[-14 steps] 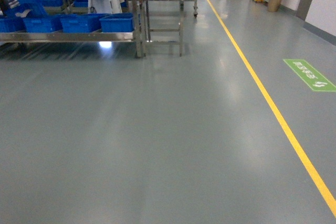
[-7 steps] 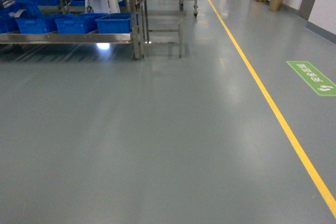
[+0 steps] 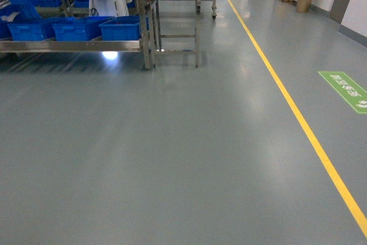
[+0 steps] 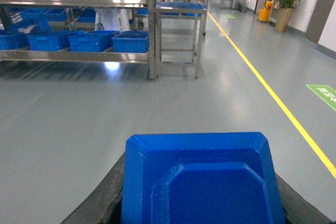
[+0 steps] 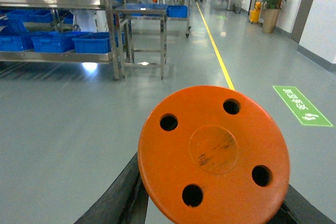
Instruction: Sort blue parts and orange caps into right shelf containers
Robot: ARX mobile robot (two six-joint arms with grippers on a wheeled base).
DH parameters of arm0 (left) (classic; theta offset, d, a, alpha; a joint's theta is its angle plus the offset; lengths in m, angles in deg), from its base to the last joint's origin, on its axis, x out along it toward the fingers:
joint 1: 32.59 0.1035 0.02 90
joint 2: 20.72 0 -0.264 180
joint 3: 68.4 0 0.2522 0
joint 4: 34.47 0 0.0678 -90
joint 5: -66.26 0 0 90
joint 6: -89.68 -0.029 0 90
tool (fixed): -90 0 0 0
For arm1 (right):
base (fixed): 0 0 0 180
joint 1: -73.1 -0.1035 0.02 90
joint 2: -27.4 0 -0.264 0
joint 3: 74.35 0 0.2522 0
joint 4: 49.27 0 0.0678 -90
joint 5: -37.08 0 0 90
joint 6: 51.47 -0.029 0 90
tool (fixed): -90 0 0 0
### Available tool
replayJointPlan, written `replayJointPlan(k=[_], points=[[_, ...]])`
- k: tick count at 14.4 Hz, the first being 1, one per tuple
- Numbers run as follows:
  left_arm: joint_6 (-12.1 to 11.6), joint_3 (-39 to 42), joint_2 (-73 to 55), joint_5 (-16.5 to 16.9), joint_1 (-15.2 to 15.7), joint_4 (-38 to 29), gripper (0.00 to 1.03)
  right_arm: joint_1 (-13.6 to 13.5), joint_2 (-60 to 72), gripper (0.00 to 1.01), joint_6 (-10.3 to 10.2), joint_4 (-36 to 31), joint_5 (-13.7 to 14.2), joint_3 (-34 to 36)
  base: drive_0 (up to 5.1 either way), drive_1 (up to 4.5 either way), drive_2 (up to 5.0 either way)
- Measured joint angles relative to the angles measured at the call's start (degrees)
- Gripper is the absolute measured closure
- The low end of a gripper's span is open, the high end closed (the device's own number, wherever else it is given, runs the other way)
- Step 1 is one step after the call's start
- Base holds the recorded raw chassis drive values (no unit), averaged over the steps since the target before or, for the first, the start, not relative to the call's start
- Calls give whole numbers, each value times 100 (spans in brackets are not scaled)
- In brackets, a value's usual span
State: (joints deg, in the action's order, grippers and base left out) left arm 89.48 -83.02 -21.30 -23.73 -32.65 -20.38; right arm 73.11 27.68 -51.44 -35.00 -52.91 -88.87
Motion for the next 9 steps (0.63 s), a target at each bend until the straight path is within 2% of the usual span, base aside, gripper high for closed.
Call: replayJointPlan(k=[9], points=[[0, 0, 0, -2, 0, -13, 60, 0, 0, 58, -2, -31, -2, 0, 9, 442, -424]])
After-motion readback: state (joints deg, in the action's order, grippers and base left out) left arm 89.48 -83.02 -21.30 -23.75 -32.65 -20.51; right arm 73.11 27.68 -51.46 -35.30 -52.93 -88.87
